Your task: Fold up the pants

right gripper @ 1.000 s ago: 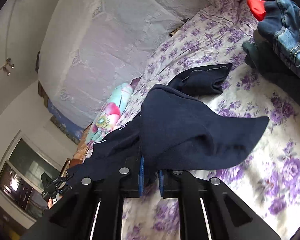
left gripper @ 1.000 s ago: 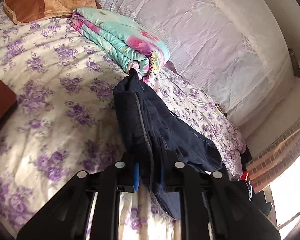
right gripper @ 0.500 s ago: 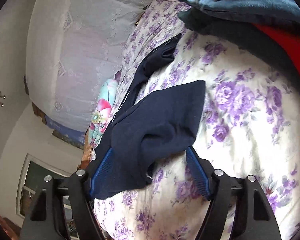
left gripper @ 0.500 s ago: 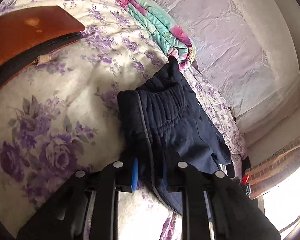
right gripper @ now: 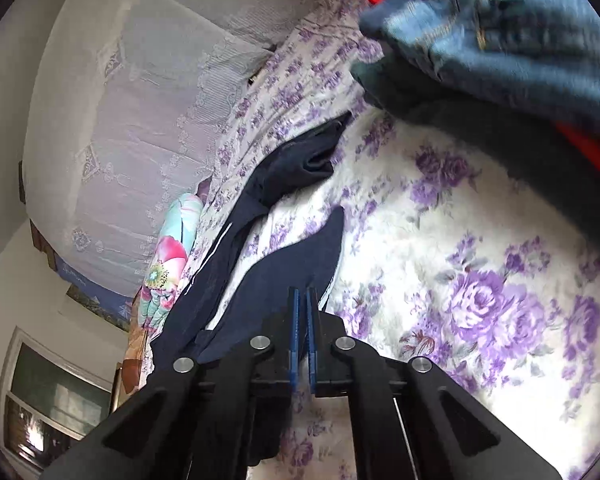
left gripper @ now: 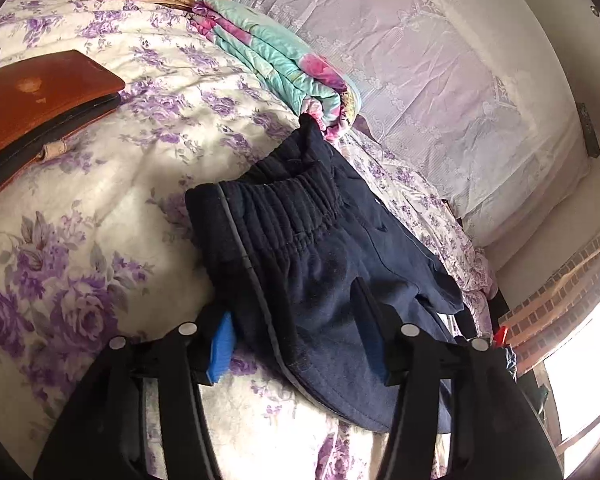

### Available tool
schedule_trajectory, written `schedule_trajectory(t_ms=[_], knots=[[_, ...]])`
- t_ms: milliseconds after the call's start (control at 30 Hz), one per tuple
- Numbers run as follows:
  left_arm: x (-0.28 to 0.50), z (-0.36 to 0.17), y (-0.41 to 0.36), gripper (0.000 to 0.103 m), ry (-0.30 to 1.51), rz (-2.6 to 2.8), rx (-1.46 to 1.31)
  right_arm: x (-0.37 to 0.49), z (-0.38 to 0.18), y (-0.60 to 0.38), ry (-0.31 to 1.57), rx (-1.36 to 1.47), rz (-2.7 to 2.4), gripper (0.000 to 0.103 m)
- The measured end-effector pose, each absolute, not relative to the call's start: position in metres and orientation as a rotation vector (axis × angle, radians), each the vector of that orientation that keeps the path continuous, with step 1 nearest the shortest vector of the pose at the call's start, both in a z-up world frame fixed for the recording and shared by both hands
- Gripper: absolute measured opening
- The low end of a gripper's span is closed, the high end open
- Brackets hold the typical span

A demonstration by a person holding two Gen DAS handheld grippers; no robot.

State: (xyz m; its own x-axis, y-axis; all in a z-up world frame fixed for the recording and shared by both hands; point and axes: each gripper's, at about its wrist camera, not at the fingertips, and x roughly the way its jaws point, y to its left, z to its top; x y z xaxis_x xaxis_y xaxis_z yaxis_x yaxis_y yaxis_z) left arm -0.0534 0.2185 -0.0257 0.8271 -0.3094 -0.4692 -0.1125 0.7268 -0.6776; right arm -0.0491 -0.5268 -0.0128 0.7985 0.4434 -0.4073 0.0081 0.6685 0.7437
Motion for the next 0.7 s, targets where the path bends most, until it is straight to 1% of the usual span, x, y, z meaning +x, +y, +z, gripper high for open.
schedule_trajectory(t_ms=[67, 100, 133, 167, 200, 233, 367, 500, 533, 567, 633, 700], knots=[[-0.054, -0.026, 0.219, 0.054, 0.597, -0.123, -0.761, -0.060, 0.005, -0.529, 0.607, 0.725, 0.242, 0.001], [-0.054, -0.026, 0.220, 0.055, 0.594, -0.128, -0.765, -0.065, 0.010, -0.530, 0.636, 0.676, 0.215, 0.005], [-0.054, -0.026, 0.220, 0.056, 0.591, -0.134, -0.770, -0.069, 0.008, -0.533, 0.657, 0.661, 0.184, 0.007], [-0.054, -0.026, 0.221, 0.057, 0.590, -0.138, -0.772, -0.072, 0.003, -0.537, 0.666, 0.673, 0.153, 0.033], [-0.053, -0.026, 0.220, 0.059, 0.590, -0.141, -0.771, -0.074, -0.004, -0.543, 0.664, 0.710, 0.143, 0.068], [-0.053, -0.026, 0.220, 0.059, 0.592, -0.142, -0.765, -0.071, -0.014, -0.547, 0.681, 0.751, 0.158, 0.070], [-0.052, -0.024, 0.216, 0.061, 0.599, -0.139, -0.739, -0.042, -0.043, -0.537, 0.765, 0.849, 0.216, 0.068], [-0.052, -0.024, 0.215, 0.062, 0.600, -0.138, -0.737, -0.003, -0.045, -0.516, 0.799, 0.773, 0.218, 0.068], [-0.052, -0.024, 0.215, 0.062, 0.600, -0.139, -0.737, 0.006, -0.046, -0.513, 0.805, 0.766, 0.220, 0.066], [-0.052, -0.024, 0.215, 0.062, 0.600, -0.138, -0.737, 0.012, -0.046, -0.510, 0.808, 0.751, 0.213, 0.062], [-0.052, -0.024, 0.215, 0.062, 0.600, -0.138, -0.737, 0.020, -0.047, -0.504, 0.830, 0.736, 0.231, 0.018], [-0.052, -0.023, 0.215, 0.062, 0.599, -0.137, -0.739, 0.009, -0.036, -0.507, 0.783, 0.751, 0.254, 0.018]])
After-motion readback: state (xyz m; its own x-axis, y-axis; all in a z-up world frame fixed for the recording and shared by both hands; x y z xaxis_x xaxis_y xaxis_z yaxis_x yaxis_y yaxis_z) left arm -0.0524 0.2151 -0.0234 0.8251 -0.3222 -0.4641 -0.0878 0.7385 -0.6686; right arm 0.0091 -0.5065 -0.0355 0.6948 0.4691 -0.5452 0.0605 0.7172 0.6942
